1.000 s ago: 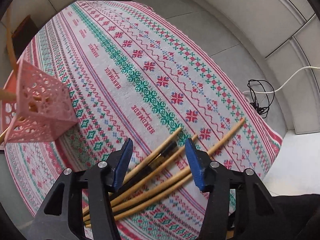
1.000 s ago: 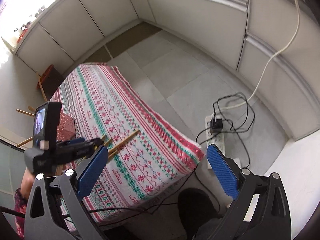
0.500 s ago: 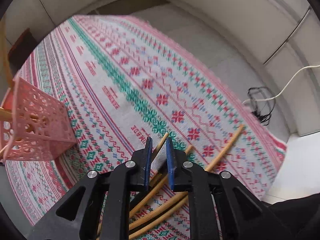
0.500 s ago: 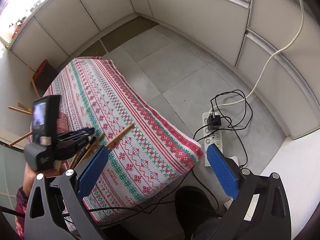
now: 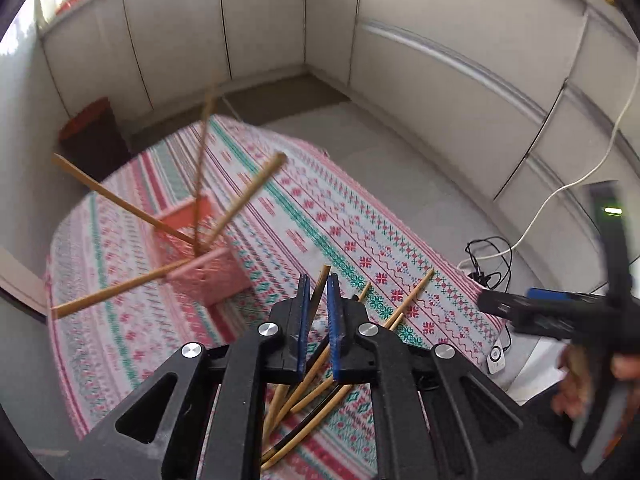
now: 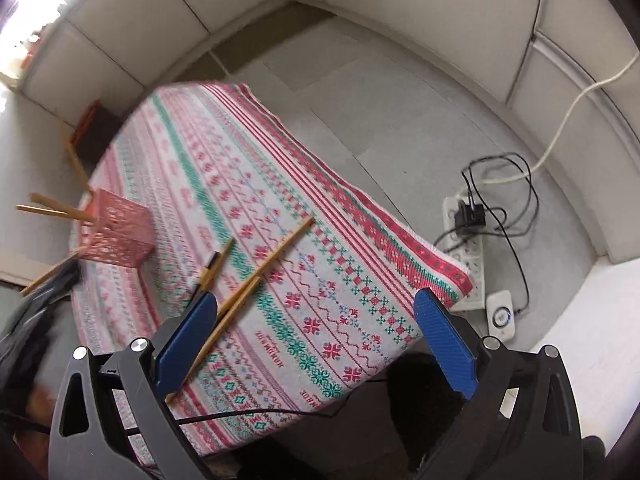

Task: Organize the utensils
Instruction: 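Grasp another chopstick from the pile with the left tool, then grasp a chopstick with the right tool while the left tool lifts its chopstick upright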

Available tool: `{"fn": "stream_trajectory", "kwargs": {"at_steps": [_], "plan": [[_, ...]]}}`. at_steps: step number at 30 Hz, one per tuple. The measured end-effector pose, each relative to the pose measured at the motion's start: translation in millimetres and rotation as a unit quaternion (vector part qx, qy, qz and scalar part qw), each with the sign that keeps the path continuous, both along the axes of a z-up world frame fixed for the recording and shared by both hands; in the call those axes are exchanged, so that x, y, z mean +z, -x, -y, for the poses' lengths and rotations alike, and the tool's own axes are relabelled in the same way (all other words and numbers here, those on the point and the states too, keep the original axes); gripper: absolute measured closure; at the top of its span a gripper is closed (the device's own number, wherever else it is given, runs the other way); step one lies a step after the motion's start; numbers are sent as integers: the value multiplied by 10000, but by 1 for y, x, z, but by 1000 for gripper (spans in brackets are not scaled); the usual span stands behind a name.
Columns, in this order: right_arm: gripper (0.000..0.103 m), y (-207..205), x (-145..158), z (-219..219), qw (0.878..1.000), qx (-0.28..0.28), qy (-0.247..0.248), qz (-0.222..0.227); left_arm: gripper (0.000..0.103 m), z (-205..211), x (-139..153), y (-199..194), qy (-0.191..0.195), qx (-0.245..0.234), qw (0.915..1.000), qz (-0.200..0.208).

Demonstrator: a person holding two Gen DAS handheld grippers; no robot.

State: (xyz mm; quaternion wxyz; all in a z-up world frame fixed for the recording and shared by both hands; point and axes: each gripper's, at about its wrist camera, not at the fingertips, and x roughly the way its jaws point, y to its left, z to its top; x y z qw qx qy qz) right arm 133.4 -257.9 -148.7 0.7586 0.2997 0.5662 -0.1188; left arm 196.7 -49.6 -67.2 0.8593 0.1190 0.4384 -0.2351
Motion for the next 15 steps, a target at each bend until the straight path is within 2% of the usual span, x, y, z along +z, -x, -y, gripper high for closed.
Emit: {"fn": "stream_trajectory", "kwargs": {"at_steps": [2,6,10,12,13,15], "plan": [[16,-10,-14,3,9993,-224,-121,-268,96,-15,15,11,78,58,9998,192],[41,-37,-45,-5,9931,-639,-407,-896,97,-33,27,20,151,179,9991,367],[48,-56,-58,-26,9896,-909,-195,-1100,98,-44,32,23,272,246,9985,413],[62,-64,-66,-37,9874,-959,-172,-1244,98,-50,35,25,340,270,9981,435],[63,-69,-75,-42,9848,-1008,-263,-1389,98,-52,36,25,357,288,9979,450],[87,-77,-71,-48,9866,-1050,12,-1250,99,-57,40,26,418,322,9975,468]]}}
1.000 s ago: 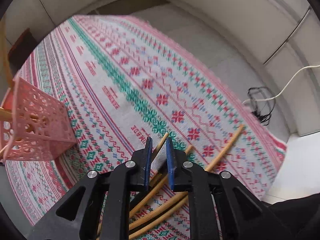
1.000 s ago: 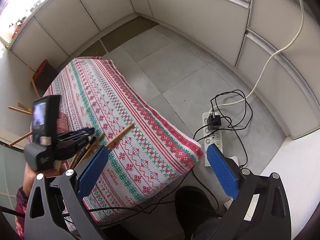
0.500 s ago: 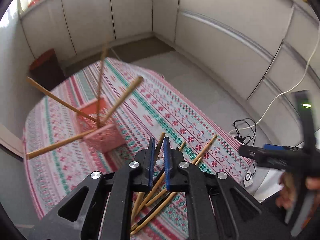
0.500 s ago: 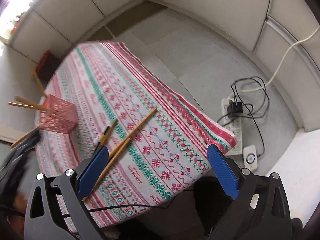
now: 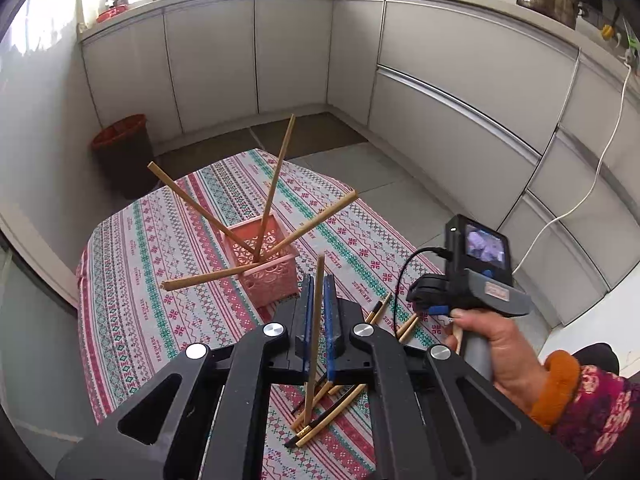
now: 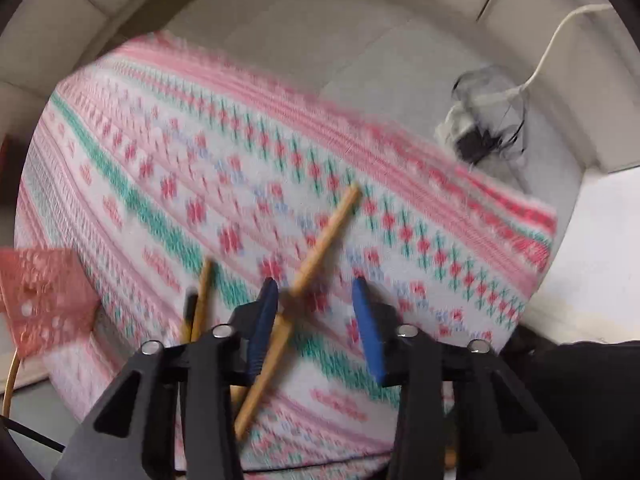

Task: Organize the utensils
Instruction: 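Grasp a chopstick with the right tool while the left tool lifts its chopstick upright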

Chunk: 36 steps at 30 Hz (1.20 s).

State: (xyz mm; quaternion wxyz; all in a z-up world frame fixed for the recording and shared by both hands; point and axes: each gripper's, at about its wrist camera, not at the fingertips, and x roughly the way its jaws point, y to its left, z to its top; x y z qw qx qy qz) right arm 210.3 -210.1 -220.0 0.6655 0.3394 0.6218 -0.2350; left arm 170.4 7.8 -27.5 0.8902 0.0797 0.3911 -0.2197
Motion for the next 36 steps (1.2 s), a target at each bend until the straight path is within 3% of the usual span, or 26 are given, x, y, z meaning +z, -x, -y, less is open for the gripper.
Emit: {"fn": "stream_trajectory", "kwargs": {"at_steps": [3,7,13,16,21,23,25,28,35,36], "plan": [[91,-4,2,2,9998,-104,-9,182,99,-6,3,0,42,52,10000,32],[93,2,10,6,9967,-154,-192,776,99,-17,6,1,100,179,9998,84],[94,16,62,-10,9852,446,-166,1650,99,-28,21,7,268,231,9992,170],[95,35,99,-16,9748,789,-151,2083,99,-33,13,1,263,335,9991,-77],[96,66,151,-17,9553,1249,-8,2679,98,-23,-42,-26,-32,582,9929,-1039],[96,71,166,-16,9492,1345,-25,2844,89,-14,-65,-38,-191,688,9890,-1297],[96,74,172,-12,9467,1386,-96,2906,69,-7,-78,-48,-271,802,9865,-1401],[96,76,179,-9,9422,1504,-58,2993,65,2,-90,-66,-288,945,9834,-1523],[96,66,185,-3,9377,1750,-113,2998,67,14,-120,-99,-495,1370,9756,-1644],[96,65,185,-3,9370,1775,-135,3005,88,16,-122,-100,-532,1367,9772,-1533]]}}
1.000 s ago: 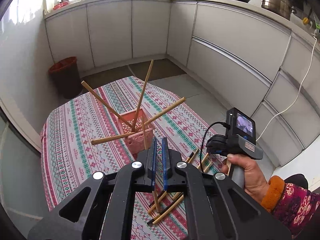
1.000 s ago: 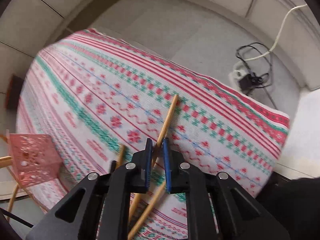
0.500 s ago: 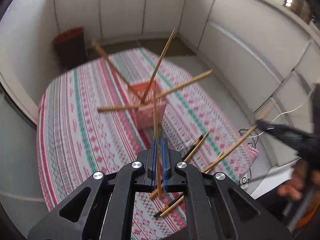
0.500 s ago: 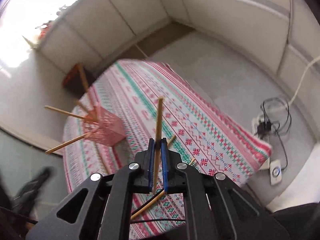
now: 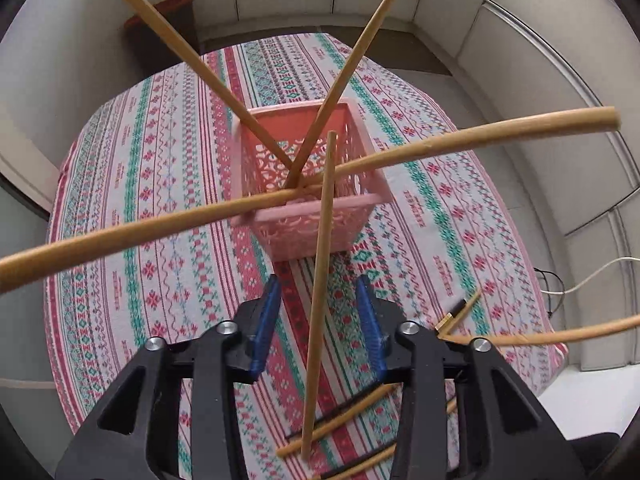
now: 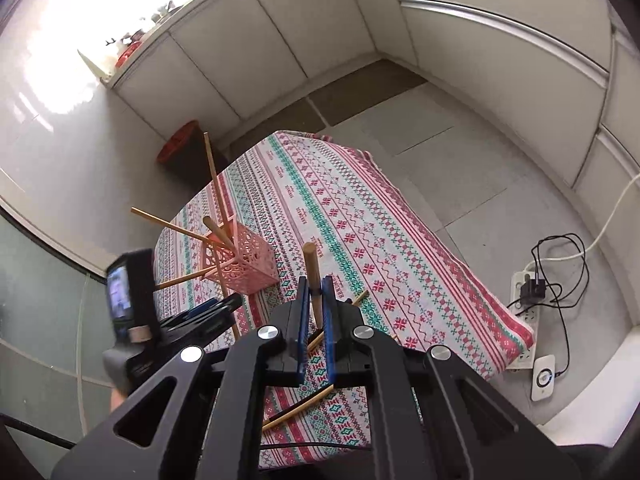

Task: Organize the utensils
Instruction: 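Grasp a chopstick with the right tool while the left tool lifts its chopstick upright, then lower both chopsticks into the pink holder and open both tools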

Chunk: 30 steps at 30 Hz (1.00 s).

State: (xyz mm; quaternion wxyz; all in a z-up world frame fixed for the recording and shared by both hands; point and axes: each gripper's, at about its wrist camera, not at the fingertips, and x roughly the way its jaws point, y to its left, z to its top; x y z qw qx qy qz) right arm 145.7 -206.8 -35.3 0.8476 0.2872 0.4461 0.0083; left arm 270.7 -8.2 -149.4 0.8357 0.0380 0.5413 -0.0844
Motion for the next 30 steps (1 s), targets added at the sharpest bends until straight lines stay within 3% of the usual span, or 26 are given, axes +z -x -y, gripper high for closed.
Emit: {"fn": "stream_trajectory", "kwargs": {"at_steps": [1,3,9,14,18,23,28,30], "plan": [[96,-2,3,-1,10000,49,-8,21,97,1,1,1,-61,1,9999,108],[96,-2,6,-1,9999,132,4,72,98,-1,14,12,18,-50,9995,326],[96,9,54,-1,9975,514,69,470,98,-15,109,63,566,-350,9904,1208],[96,22,109,1,9933,660,-161,939,98,-28,188,89,909,-255,9709,2201],[96,27,158,1,9874,609,-152,1453,98,-31,229,88,1032,-55,9533,2838],[96,15,195,-4,9806,575,-6,1876,98,-29,232,58,936,313,9423,3198],[96,-17,199,-20,9778,555,184,2011,98,-29,208,26,918,553,9433,3142],[96,-29,193,-27,9780,558,265,1993,97,-29,188,16,914,557,9479,3000]]}}
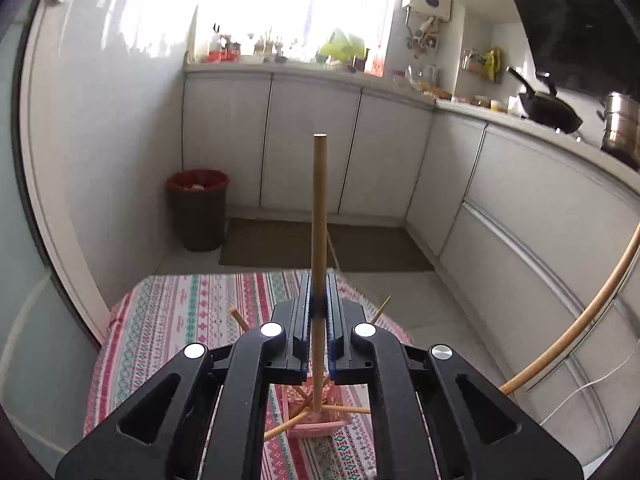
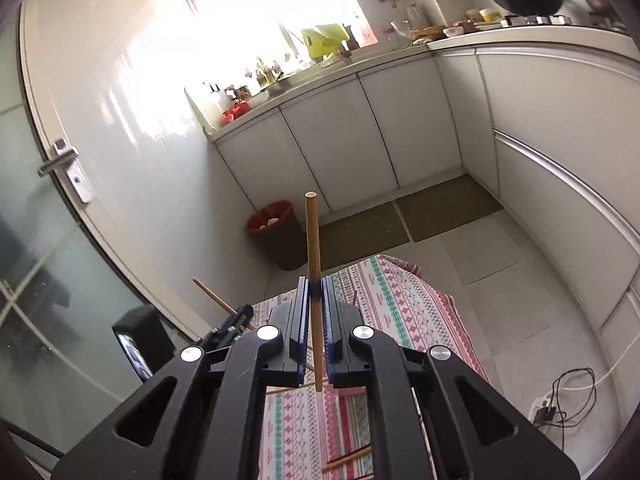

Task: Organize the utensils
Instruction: 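Lower both chopsticks into the pink holder and open both tools, then move both tools back to the remaining chopsticks on the cloth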

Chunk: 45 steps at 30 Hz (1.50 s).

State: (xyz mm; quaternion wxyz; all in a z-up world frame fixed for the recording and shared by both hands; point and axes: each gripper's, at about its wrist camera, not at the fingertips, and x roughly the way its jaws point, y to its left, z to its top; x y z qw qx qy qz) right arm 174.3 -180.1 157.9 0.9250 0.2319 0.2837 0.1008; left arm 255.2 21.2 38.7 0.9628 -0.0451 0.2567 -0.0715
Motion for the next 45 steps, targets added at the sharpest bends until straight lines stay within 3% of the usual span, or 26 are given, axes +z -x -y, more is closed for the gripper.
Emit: {"fn": "stream_trajectory", "kwargs": {"at_steps": [2,4,7,14,22,26,35,40,45], "plan": [[96,-13,-12,-5,10000,57,12,-52,93,0,-22,-6,85,-81,9999,-104],[96,-25,-23,-11,9999,110,37,-99,71,-4,-32,-4,134,7,9997,-180],[96,-36,-36,-20,9996,170,111,-183,59,-20,-20,4,429,43,9990,66],[96,-56,-49,-42,9990,221,292,-250,45,-50,35,30,847,385,9937,619],[94,-78,-64,-72,9976,297,579,-225,44,-66,43,30,897,565,9927,578],[77,-86,-73,-84,9959,363,767,-306,44,-73,41,29,897,724,9925,410],[67,-63,-68,-83,9927,183,1164,-239,41,-68,40,39,773,680,9942,299],[47,-46,-68,-71,9921,-32,1210,-339,33,-61,34,45,639,618,9960,85],[22,-25,-69,-55,9890,-427,1345,-453,21,-48,28,55,402,493,9979,-107]]}}
